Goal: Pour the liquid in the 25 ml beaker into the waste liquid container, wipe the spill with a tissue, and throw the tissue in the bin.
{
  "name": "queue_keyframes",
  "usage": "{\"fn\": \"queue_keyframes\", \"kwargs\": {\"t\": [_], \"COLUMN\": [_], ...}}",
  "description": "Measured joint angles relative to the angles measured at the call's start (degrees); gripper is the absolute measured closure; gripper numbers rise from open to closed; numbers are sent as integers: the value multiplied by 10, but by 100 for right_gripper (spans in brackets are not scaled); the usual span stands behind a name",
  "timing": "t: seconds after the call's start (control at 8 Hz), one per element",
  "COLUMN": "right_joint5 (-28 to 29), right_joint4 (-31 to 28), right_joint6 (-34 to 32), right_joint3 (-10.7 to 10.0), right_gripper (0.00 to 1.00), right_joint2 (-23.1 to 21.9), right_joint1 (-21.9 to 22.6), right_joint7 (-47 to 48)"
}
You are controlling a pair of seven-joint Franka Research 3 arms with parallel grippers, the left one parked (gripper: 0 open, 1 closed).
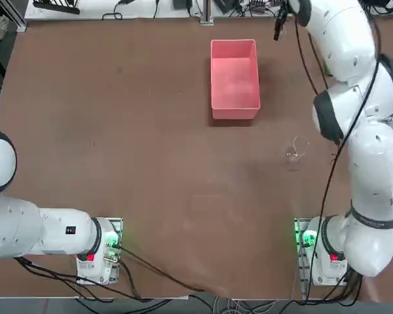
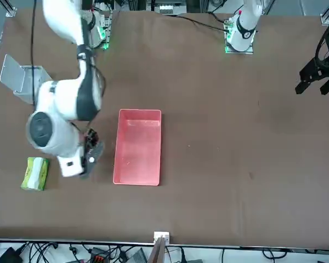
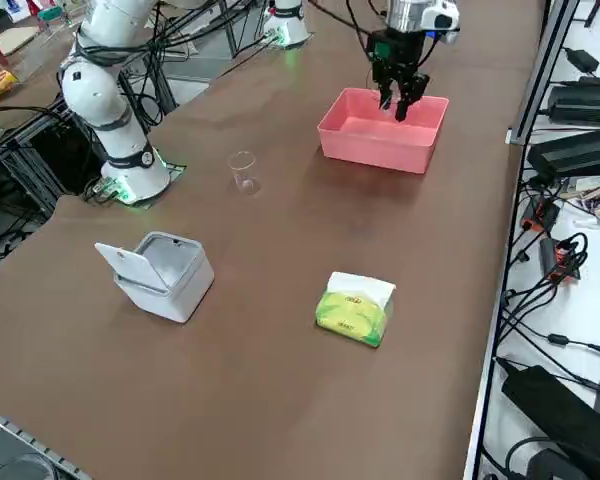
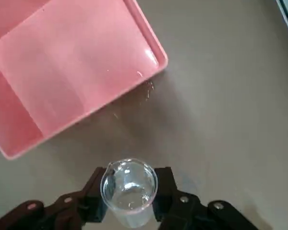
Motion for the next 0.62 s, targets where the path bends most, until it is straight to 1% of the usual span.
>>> {"fn": "queue_keyframes", "kwargs": {"t": [0.25, 0.5, 0.62], "right_joint5": [24, 36, 37], "right_joint4": [0, 0, 0], "right_joint6": [-3, -3, -2], "right_joint3": [5, 8, 35], "right_gripper": [52, 52, 52], "right_joint2": [0, -1, -9], "right_joint1": [-26, -43, -62], "right_joint7": [-38, -86, -94]}}
